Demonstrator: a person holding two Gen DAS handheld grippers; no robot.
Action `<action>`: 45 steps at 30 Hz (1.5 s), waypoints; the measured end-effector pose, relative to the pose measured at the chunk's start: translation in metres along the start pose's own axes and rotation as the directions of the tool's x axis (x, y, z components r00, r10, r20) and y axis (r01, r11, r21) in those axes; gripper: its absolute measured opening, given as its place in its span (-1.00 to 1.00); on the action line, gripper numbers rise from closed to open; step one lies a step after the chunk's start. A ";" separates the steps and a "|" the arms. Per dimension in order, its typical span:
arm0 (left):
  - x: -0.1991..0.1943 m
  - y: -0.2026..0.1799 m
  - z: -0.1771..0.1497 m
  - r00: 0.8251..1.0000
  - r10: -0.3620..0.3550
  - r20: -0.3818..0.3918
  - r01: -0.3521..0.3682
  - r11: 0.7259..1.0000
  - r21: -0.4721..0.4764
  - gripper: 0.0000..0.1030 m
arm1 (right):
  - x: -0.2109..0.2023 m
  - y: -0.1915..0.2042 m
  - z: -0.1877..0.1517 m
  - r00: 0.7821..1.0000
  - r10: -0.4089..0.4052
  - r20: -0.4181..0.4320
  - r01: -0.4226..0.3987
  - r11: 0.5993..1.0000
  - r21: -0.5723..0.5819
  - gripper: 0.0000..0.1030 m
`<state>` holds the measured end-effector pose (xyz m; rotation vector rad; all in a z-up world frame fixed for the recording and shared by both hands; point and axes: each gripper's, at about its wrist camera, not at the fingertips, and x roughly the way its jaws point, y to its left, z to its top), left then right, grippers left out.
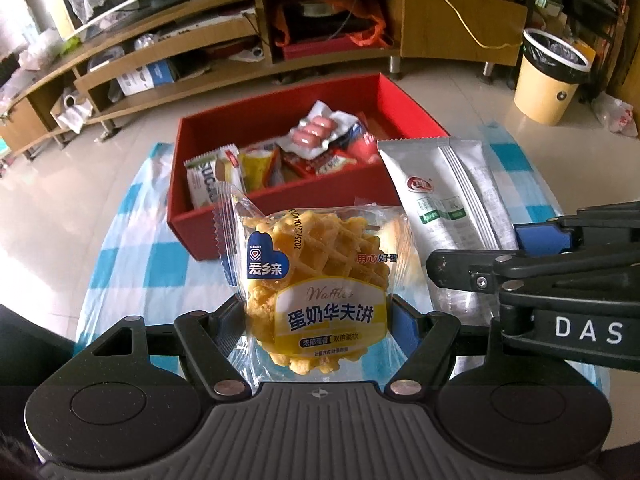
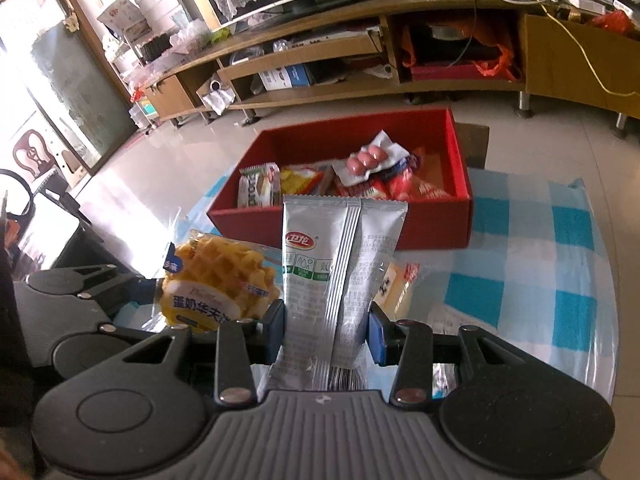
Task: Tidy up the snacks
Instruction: 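Lift and carry the waffle pack and white pouch over the red box, then lower both packs into the red box and open both grippers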
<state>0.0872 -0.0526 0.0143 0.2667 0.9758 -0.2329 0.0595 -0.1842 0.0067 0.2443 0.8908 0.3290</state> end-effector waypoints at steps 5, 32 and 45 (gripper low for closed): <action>0.001 0.003 0.012 1.000 0.004 0.014 -0.004 1.000 -0.012 0.52 | 0.002 -0.002 0.013 1.000 0.003 0.021 -0.003 1.000 0.000 -0.23; 0.031 0.016 0.093 0.994 0.048 0.094 -0.046 0.999 -0.029 0.51 | 0.040 -0.019 0.096 0.994 0.020 0.109 -0.021 1.000 0.012 -0.22; 0.092 0.044 0.117 0.996 0.083 0.015 -0.081 0.993 -0.091 0.52 | 0.108 -0.035 0.128 0.999 0.005 0.052 -0.005 1.000 0.002 -0.23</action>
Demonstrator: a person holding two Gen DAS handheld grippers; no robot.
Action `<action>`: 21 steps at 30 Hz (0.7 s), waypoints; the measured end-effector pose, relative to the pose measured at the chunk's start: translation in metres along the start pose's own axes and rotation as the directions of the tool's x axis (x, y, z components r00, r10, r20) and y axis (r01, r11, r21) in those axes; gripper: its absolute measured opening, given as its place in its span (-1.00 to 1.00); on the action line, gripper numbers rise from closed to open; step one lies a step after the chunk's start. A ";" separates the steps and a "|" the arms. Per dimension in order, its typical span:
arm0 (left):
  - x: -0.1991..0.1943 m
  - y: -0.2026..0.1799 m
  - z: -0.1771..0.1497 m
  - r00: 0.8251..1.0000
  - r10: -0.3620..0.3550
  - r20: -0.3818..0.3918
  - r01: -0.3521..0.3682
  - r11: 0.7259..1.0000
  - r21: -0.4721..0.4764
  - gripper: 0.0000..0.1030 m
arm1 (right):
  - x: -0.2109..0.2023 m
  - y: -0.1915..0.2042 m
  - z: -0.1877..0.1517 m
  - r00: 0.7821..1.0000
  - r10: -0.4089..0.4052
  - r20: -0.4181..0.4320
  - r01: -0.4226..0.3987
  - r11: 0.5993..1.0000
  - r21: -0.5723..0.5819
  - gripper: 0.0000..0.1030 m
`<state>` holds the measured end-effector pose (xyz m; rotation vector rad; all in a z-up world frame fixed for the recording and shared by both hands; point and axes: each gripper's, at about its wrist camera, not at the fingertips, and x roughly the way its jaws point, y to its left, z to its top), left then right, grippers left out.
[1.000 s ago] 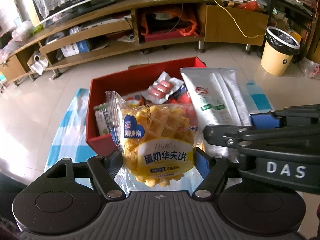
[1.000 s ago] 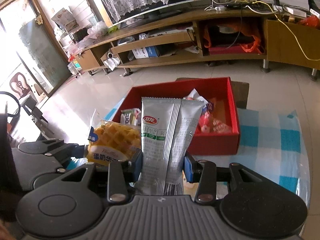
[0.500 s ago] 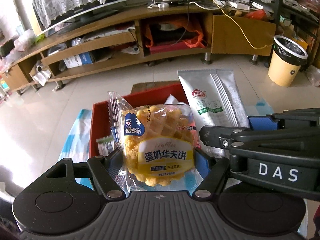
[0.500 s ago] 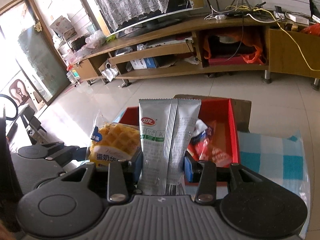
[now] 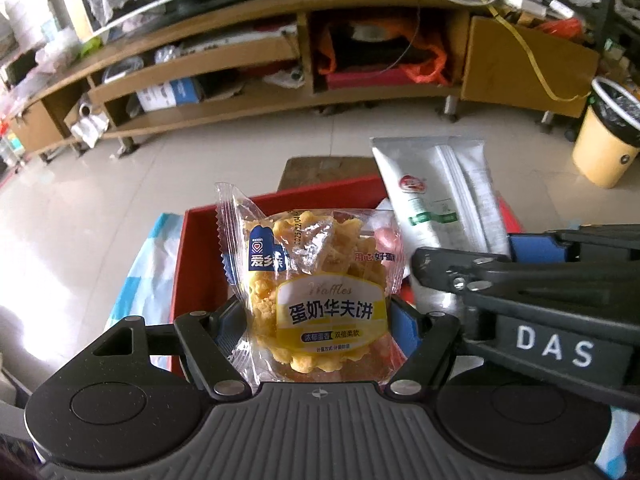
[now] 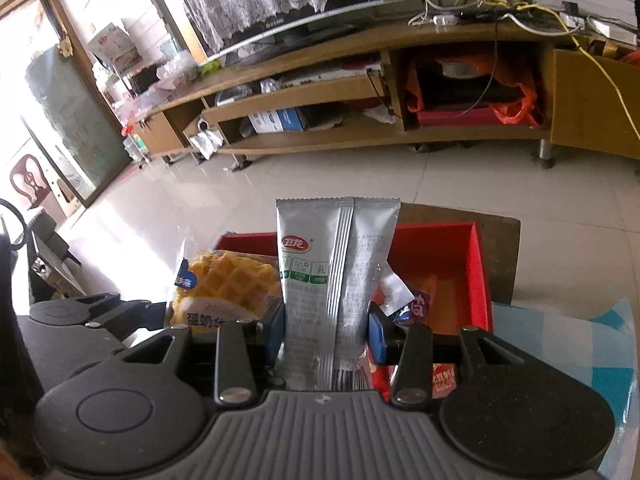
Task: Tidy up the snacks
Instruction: 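Lower both packs into the red box and open both grippers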
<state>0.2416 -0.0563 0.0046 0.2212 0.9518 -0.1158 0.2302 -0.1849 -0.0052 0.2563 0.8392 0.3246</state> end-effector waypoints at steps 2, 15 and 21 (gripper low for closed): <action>0.010 0.004 0.000 1.000 0.011 -0.021 -0.011 1.000 -0.009 0.53 | 0.011 -0.005 0.001 1.000 -0.015 -0.014 0.015 1.000 0.004 -0.23; 0.022 0.013 -0.006 0.995 0.093 -0.042 -0.093 0.996 0.019 0.72 | 0.038 -0.014 -0.004 0.991 -0.109 -0.075 0.106 0.994 -0.035 -0.01; 0.014 0.022 -0.008 0.995 0.089 -0.041 -0.090 0.996 -0.012 0.73 | 0.025 -0.014 -0.006 0.991 -0.116 -0.069 0.115 0.993 -0.029 0.07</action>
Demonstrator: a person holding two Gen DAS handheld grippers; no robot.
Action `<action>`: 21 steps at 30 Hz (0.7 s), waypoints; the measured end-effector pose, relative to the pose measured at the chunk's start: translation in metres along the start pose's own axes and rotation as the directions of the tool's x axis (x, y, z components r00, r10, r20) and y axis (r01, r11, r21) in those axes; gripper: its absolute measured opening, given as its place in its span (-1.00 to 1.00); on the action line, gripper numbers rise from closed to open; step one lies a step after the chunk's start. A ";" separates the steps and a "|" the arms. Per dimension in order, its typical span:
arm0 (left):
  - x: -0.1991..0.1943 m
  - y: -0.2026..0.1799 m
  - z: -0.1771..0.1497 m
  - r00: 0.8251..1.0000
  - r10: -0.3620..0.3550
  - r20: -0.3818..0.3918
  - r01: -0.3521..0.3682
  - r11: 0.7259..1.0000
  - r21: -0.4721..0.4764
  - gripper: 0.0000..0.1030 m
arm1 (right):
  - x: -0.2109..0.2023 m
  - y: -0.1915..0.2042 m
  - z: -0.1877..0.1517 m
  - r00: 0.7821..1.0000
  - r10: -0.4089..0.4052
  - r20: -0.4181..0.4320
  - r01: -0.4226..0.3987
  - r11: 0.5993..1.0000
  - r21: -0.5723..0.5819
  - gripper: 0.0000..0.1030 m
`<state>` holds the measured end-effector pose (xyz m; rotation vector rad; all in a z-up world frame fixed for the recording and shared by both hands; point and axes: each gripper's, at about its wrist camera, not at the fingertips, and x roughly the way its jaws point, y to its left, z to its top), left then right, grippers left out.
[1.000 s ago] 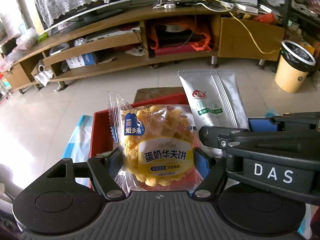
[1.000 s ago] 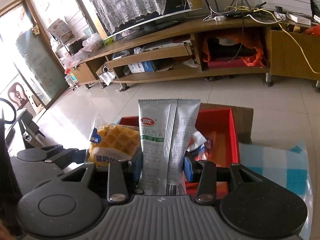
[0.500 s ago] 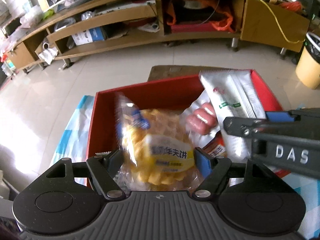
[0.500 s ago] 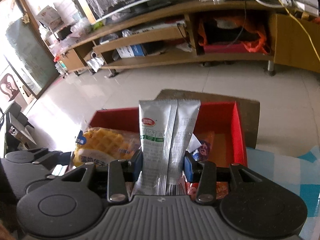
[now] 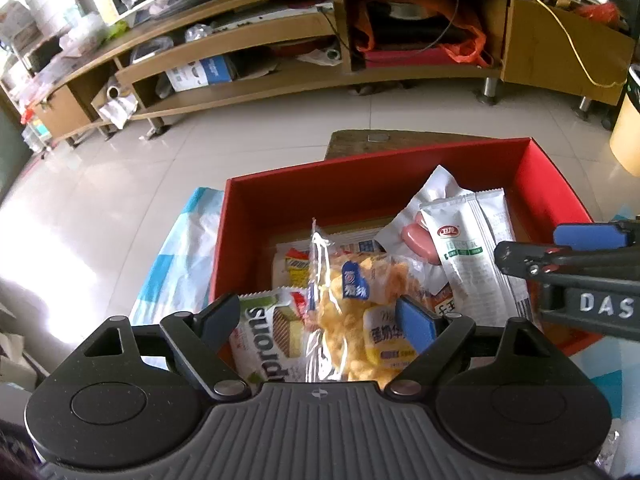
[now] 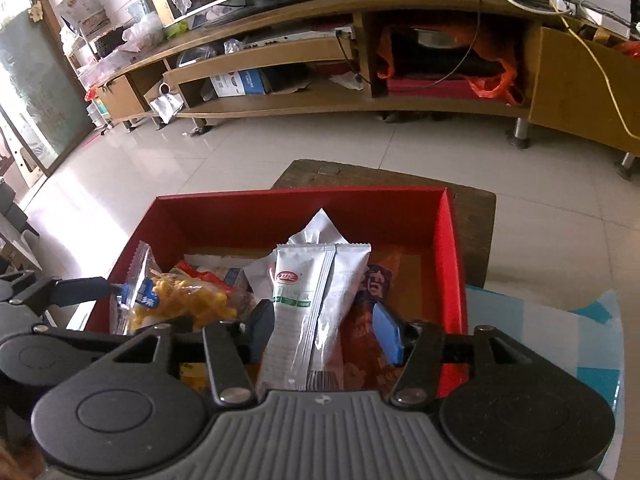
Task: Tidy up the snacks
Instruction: 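Lower both packs into the red box and open both grippers, then withdraw both tools and move the left tool over the wrapped bun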
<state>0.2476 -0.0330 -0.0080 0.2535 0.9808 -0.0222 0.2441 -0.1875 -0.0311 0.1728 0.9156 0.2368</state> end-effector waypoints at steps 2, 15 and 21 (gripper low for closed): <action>-0.006 0.001 -0.003 1.000 -0.005 0.003 0.005 1.000 0.003 0.73 | -0.007 0.000 -0.001 1.000 0.006 0.001 -0.006 1.000 0.006 0.11; -0.051 -0.038 -0.050 0.991 -0.136 -0.008 0.136 0.986 0.094 0.84 | -0.063 -0.031 -0.048 0.995 -0.081 -0.049 0.085 0.994 0.076 0.23; -0.042 -0.067 -0.067 0.976 -0.196 -0.091 0.206 0.972 0.114 0.84 | -0.091 -0.053 -0.078 0.992 -0.101 -0.074 0.111 0.984 0.141 0.23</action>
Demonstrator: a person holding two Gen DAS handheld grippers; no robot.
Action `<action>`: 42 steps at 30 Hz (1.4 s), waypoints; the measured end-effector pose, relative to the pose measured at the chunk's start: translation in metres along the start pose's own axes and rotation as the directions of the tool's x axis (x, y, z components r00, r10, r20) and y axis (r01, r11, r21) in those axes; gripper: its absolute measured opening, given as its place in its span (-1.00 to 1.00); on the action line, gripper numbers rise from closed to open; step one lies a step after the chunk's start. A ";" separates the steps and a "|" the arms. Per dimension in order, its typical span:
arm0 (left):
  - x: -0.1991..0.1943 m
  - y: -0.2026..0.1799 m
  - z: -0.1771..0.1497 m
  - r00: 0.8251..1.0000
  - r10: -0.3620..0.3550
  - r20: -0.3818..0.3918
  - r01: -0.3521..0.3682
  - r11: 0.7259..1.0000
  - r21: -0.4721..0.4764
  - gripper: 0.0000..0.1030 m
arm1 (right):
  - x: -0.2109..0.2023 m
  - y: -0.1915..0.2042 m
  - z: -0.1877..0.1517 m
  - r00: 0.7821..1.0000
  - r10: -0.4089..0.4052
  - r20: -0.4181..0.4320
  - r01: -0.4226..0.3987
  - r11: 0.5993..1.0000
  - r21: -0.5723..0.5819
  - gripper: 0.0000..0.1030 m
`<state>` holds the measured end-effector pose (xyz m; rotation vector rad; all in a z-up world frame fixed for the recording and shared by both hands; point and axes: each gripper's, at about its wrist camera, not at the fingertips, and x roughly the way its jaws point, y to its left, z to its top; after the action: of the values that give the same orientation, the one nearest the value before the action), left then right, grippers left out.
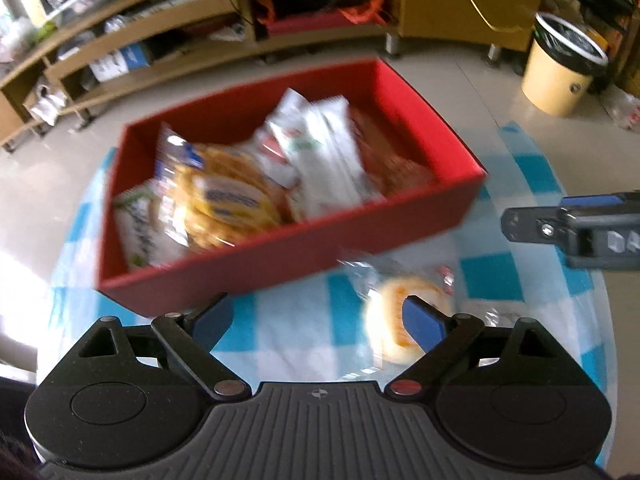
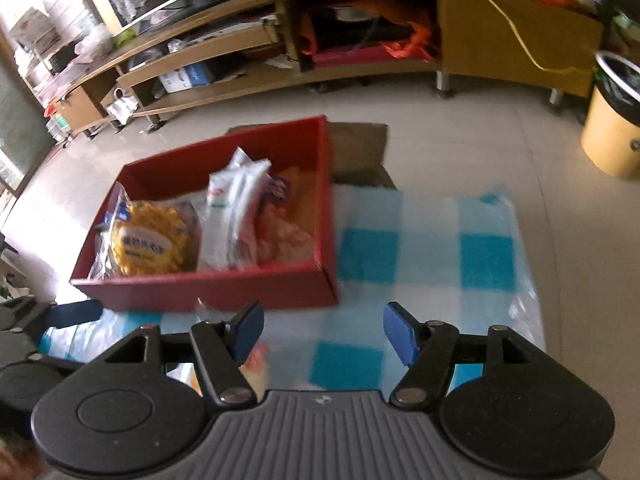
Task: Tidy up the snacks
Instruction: 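Withdraw both tools and move the left tool over the wrapped bun, then close the left gripper on the bun while the right grasps the printed sachet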
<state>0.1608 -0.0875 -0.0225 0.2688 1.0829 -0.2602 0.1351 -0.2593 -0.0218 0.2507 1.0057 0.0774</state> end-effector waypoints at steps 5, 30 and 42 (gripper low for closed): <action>0.017 -0.023 0.004 1.000 -0.019 -0.024 0.019 1.000 0.010 0.86 | -0.013 -0.014 -0.019 1.000 0.002 -0.013 -0.001 1.000 0.022 0.24; 0.011 0.021 -0.079 0.984 0.013 -0.176 -0.021 0.999 -0.044 0.29 | 0.038 0.012 -0.070 0.979 0.037 -0.201 -0.022 0.997 0.074 0.29; 0.021 0.025 -0.086 0.987 0.101 -0.125 -0.100 0.995 0.010 0.89 | 0.057 0.060 -0.087 0.977 -0.130 -0.170 0.113 0.988 -0.102 0.98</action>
<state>0.1077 -0.0365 -0.0774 0.3455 1.1891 -0.1563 0.0954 -0.1763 -0.0980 0.0986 1.1886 0.0345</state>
